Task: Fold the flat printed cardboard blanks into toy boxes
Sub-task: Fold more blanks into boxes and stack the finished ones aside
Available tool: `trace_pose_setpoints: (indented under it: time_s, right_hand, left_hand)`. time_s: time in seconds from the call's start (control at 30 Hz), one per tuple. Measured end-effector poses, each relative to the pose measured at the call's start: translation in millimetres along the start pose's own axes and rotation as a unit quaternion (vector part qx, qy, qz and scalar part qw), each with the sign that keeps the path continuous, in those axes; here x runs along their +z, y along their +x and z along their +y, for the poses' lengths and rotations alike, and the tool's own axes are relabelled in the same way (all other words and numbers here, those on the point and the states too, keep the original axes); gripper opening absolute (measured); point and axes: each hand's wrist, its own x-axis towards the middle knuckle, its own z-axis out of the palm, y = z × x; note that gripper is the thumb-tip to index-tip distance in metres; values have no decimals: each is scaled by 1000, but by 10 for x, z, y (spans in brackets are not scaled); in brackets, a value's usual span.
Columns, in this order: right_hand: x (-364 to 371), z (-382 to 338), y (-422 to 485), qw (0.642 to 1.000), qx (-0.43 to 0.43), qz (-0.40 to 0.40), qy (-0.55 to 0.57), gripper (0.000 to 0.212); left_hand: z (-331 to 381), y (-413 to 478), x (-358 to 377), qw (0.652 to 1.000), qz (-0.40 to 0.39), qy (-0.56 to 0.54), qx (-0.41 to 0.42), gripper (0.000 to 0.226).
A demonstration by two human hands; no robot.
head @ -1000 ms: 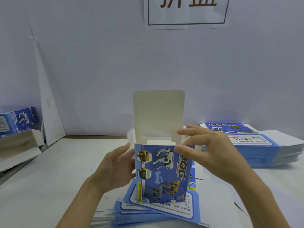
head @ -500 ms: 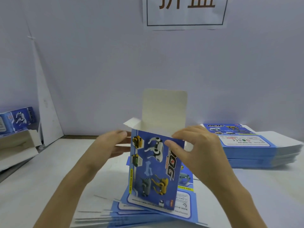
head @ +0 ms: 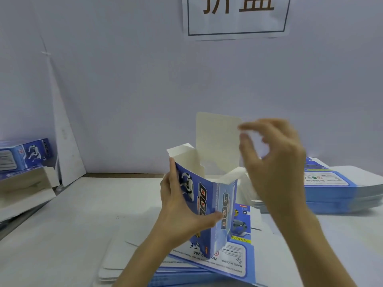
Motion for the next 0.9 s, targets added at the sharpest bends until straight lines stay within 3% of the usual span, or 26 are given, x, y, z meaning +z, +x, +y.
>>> trace_pose_setpoints:
  time_s: [0.03,0.13,0.23,0.33,0.43,0.5,0.57,0.63,0.7,0.83,0.9]
  right_hand:
    - [10,23,130,1000,11,4,-15,21]
    - [94,134,478,992,62,-100,-33,29]
    - [166,333,616,984,99,-144,12,12]
    - [202,629,575,949,254,-144,117,15]
    - [233,878,334,848,462,-169,197,14]
    - [266,973,59,742,585,-229,234,9]
    - [283,990,-191,627,660,-289,296,18]
    - [277,978,-309,567,686,-298,344,20]
    - [255,968,-278,581,680,-261,364,18]
    - [209,911,-8,675,603,-190,380,24]
    - [200,856,127,732,535,-192,376,20]
  left_hand:
    - [-9,1,9,1000,0,6,3,133]
    - [-4,-5,17,1000,-9,14,7,132]
    - [11,-11,-1,1000,-11,15,13,134]
    - [43,-25,-2,1000,-16,19,8,132]
    - [48,-23,0,1000,-13,11,3,134]
    - [51,-25,2,1000,-5,11,0,134]
    - [48,-28,12,1000,-1,12,5,132]
    - [36,-26,18,1000,-2,15,13,133]
    - [23,-29,13,1000,-6,13,15,133]
    - [26,-32,11,1000,-7,17,16,131]
    - [38,-35,21,1000,-8,15,15,131]
